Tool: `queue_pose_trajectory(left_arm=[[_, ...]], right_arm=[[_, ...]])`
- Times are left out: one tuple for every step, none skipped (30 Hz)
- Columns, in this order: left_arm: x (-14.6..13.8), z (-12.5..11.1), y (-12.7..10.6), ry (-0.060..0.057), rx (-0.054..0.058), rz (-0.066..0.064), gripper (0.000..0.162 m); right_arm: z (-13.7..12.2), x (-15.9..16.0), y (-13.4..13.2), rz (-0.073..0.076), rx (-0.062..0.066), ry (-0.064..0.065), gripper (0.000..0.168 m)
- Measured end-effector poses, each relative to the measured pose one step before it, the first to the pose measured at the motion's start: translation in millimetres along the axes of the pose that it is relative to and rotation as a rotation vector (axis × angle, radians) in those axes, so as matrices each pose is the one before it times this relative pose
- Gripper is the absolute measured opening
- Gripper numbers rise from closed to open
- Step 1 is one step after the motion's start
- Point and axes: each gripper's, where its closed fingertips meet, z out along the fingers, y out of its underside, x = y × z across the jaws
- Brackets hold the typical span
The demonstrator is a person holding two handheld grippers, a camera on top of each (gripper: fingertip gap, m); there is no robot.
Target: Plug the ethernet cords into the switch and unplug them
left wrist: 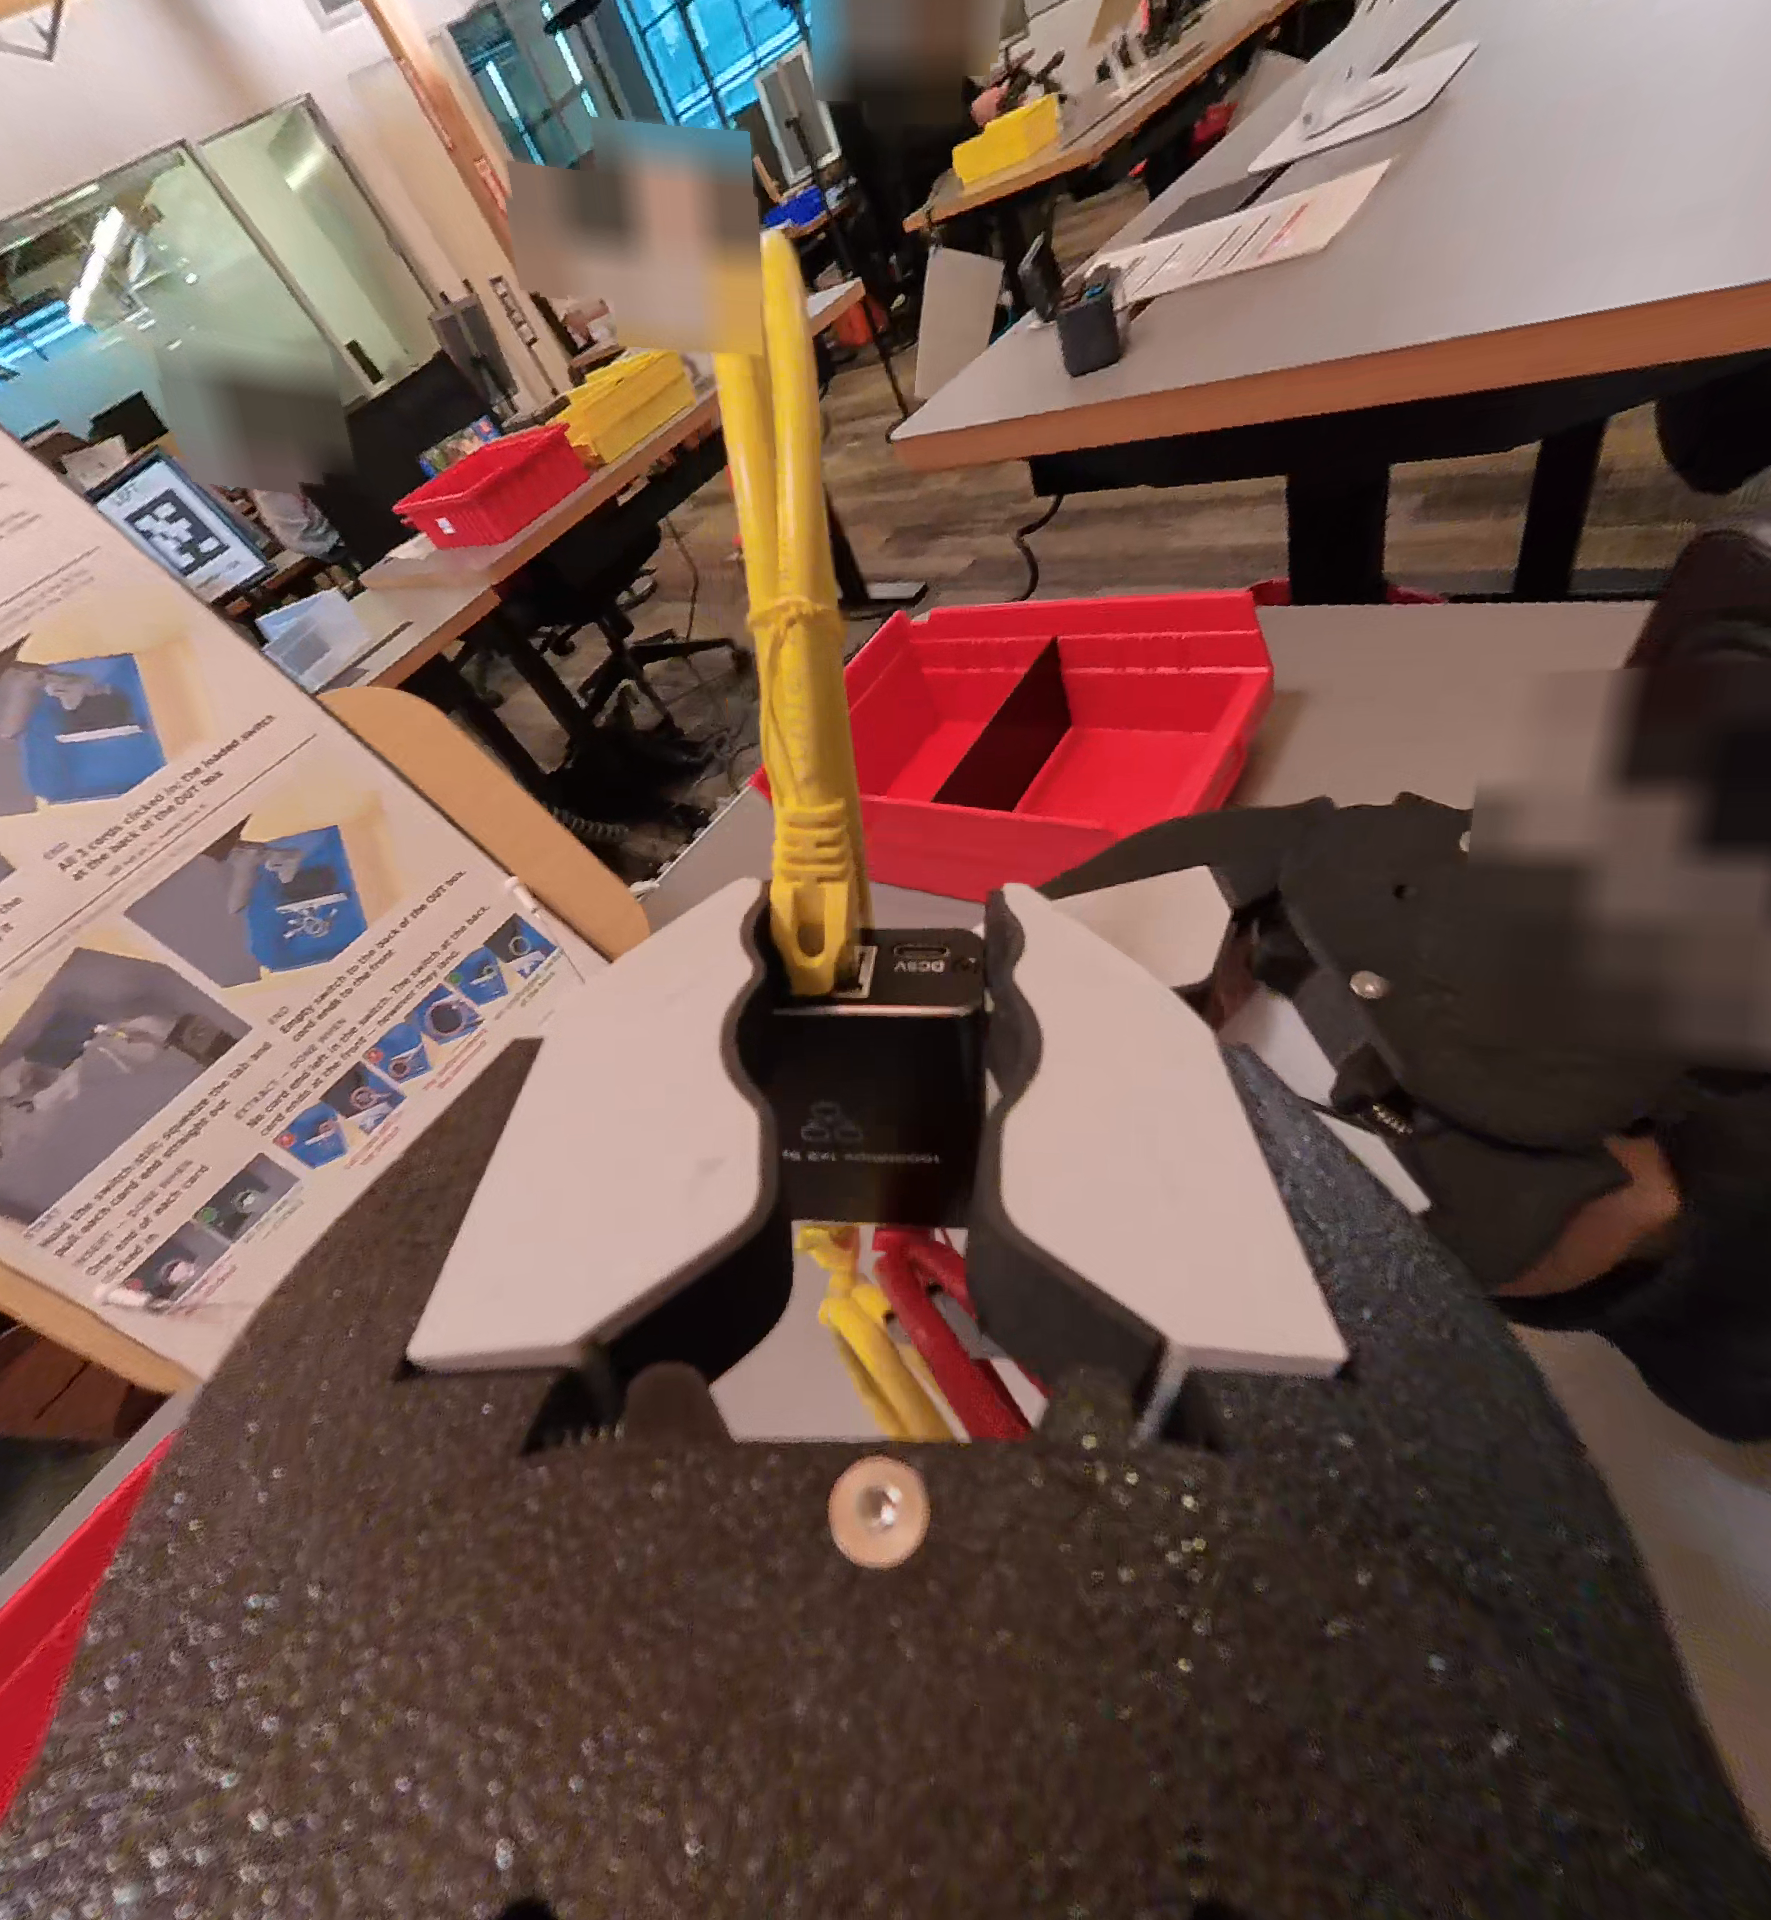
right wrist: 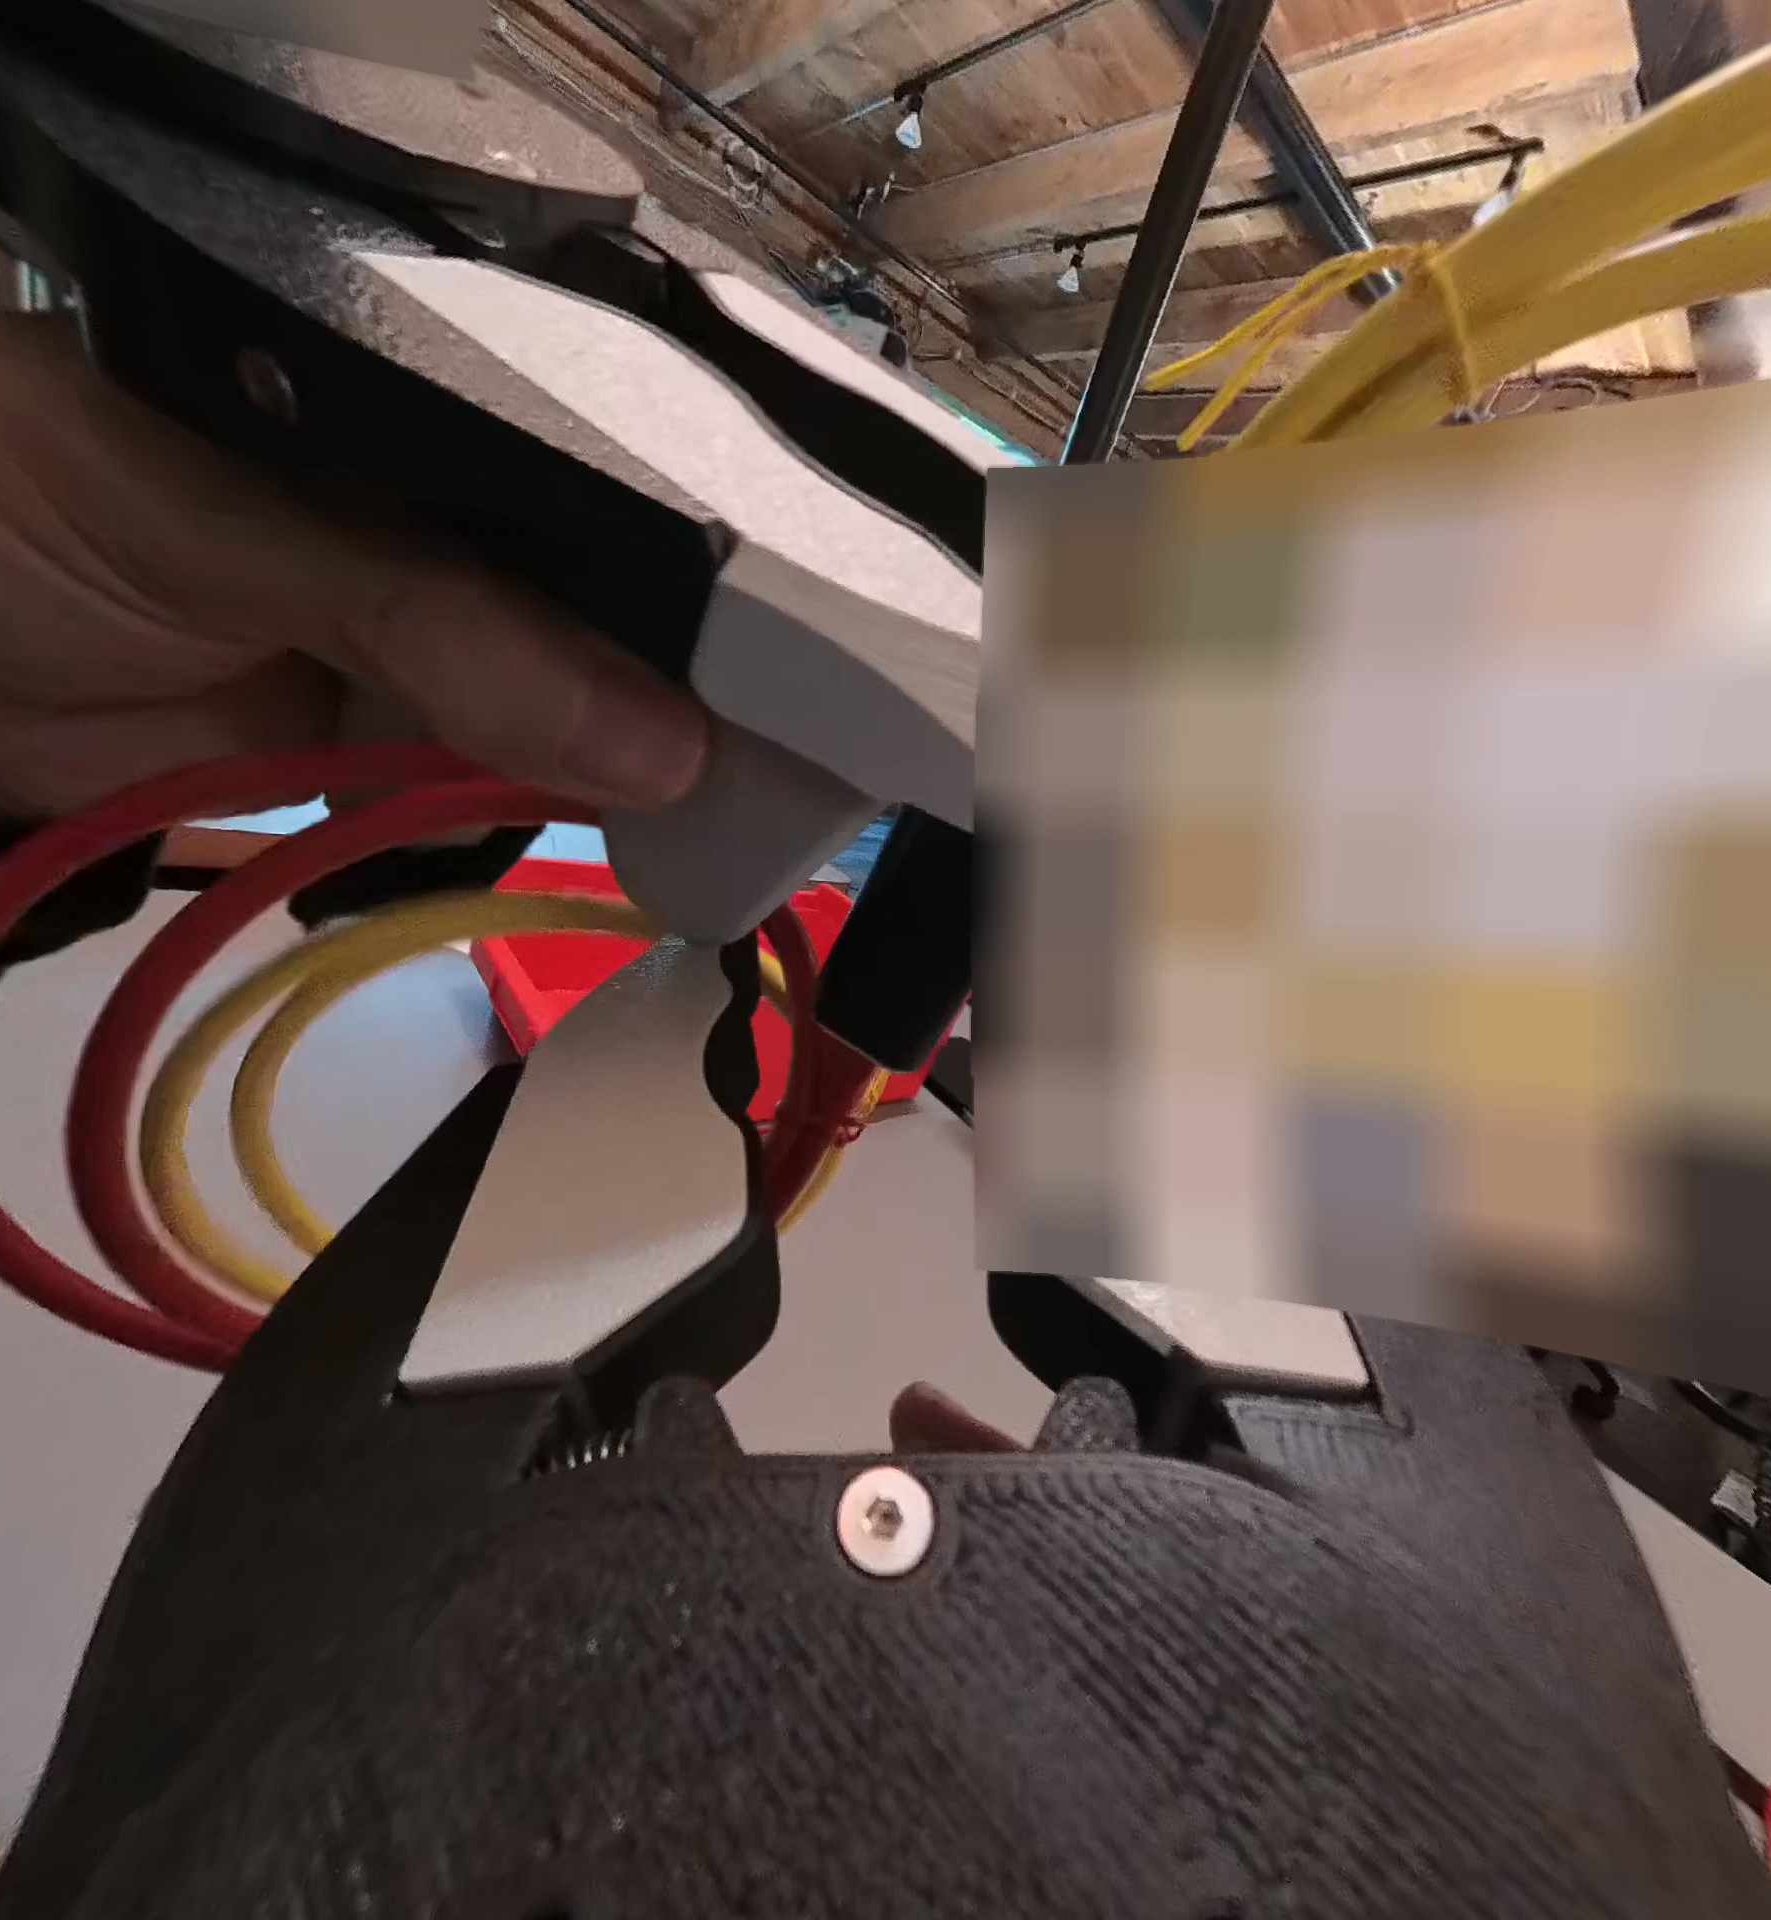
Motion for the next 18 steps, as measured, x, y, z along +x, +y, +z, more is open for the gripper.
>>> queue_pose_trajectory(left_arm=[[1.55,-0.18,-2.06,0.0175,0.0202,-0.0107,0.037],[1.02,-0.71,-3.32,0.0141,0.0275,-0.0108,0.036],[1.72,-1.07,-3.75,0.0177,0.0275,-0.0103,0.036],[2.56,-1.19,-4.05,0.0243,0.0275,-0.0133,0.035],[2.97,-1.86,-4.33,0.0272,0.0268,-0.0155,0.037],[2.88,-2.81,-4.24,0.0269,0.0259,-0.0161,0.042],[1.83,-3.93,-4.96,0.0188,0.0294,-0.0191,0.049],[0.73,-5.16,-5.21,0.0126,0.0328,-0.0193,0.058],[0.56,-6.22,-4.75,0.0138,0.0328,-0.0145,0.063],[0.32,-7.15,-3.54,0.0165,0.0283,-0.0072,0.068],[-1.5,-7.56,-1.79,0.0097,0.0198,-0.0039,0.074],[-3.2,-7.86,-0.21,0.0013,0.0129,-0.0047,0.079],[-3.15,-7.55,1.18,0.0039,0.0106,-0.0073,0.081],[-2.67,-7.15,2.71,0.0069,0.0083,-0.0093,0.081],[-2.37,-6.25,4.86,0.0053,-0.0021,-0.0062,0.082],[-1.34,-5.76,7.58,0.0081,-0.0185,0.0011,0.085],[-0.21,-5.77,8.76,0.0098,-0.0277,0.0023,0.089],[0.57,-5.58,7.21,0.008,-0.0197,-0.0008,0.091]], right_arm=[[-0.71,1.59,-0.84,0.0083,-0.0008,0.0073,0.045],[-0.78,1.51,-2.4,0.0023,0.0158,0.013,0.044],[-0.64,0.73,-2.69,-0.0028,0.0226,0.0105,0.043],[-0.66,0.24,-3.0,0.0034,0.0235,0.0073,0.043],[-0.49,0.32,-2.59,0.0055,0.0203,0.0055,0.042],[-0.5,0.72,-1.83,0.0084,0.0142,0.0049,0.042],[-0.51,1.6,-0.51,0.0146,0.0079,0.0046,0.042],[-0.63,2.1,0.19,0.0194,0.0054,0.003,0.043],[-0.83,2.83,0.39,0.0194,0.0057,0.0067,0.043],[-0.86,2.74,0.25,0.0209,0.0079,0.0039,0.043],[-1.05,2.81,-0.73,0.0247,0.0134,0.004,0.043],[-0.84,2.31,-0.85,0.0196,0.0118,0.0021,0.043],[-0.47,1.19,0.05,0.0037,0.0017,0.0017,0.043],[0.12,-0.02,0.52,-0.0109,-0.0011,0.001,0.042],[0.55,-0.86,0.56,-0.0188,-0.0023,0.0,0.042],[0.53,-1.2,0.28,-0.0159,-0.0027,-0.0029,0.042],[0.38,-0.5,0.25,-0.0064,-0.0038,-0.0003,0.042],[-0.03,1.34,1.02,-0.0014,-0.0078,0.0092,0.042]])
